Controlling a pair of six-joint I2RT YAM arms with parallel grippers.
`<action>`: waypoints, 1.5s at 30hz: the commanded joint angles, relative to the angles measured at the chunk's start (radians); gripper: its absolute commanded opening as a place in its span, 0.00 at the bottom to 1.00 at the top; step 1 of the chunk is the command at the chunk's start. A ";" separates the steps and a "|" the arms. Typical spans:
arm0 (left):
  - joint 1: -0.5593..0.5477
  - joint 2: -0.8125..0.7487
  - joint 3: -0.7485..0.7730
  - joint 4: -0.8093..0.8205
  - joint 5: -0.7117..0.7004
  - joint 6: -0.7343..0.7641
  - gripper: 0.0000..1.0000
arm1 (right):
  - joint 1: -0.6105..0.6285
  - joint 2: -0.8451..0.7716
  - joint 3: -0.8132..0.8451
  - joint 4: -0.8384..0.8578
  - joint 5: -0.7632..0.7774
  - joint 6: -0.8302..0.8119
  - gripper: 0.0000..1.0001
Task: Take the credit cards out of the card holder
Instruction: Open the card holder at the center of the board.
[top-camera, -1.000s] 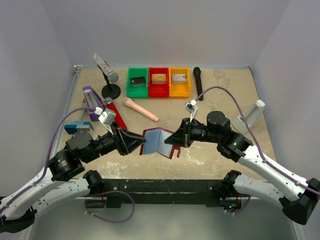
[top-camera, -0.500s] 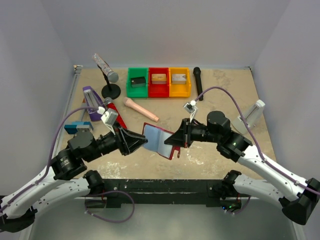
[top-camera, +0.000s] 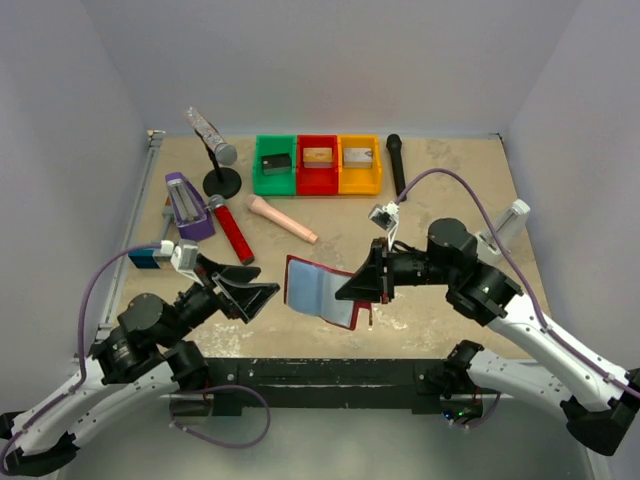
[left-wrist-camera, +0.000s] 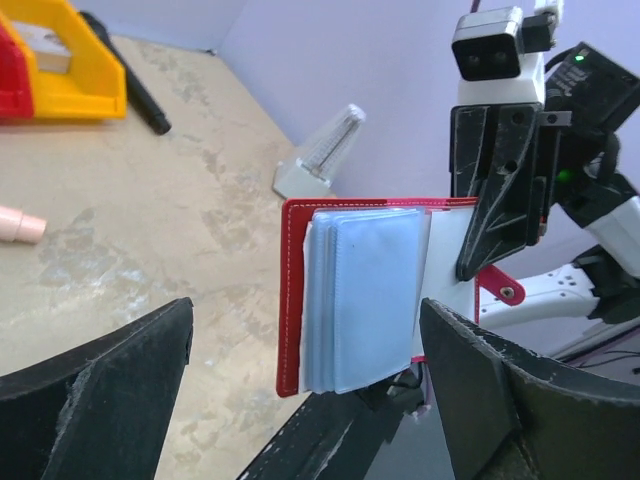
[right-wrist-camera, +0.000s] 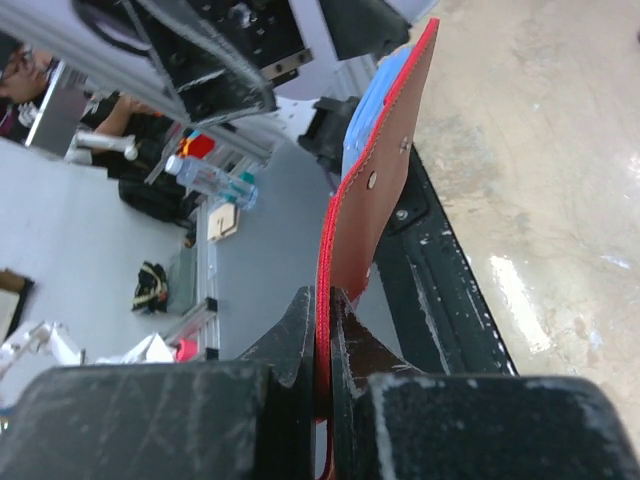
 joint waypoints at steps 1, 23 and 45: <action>-0.001 -0.013 0.020 0.105 0.104 0.060 1.00 | -0.001 -0.022 0.078 0.014 -0.148 -0.053 0.00; 0.002 0.054 -0.110 0.574 0.526 -0.016 0.89 | -0.001 -0.060 0.026 0.226 -0.305 0.050 0.00; 0.001 0.060 -0.092 0.582 0.572 -0.006 0.32 | -0.003 -0.071 0.014 0.203 -0.273 0.025 0.00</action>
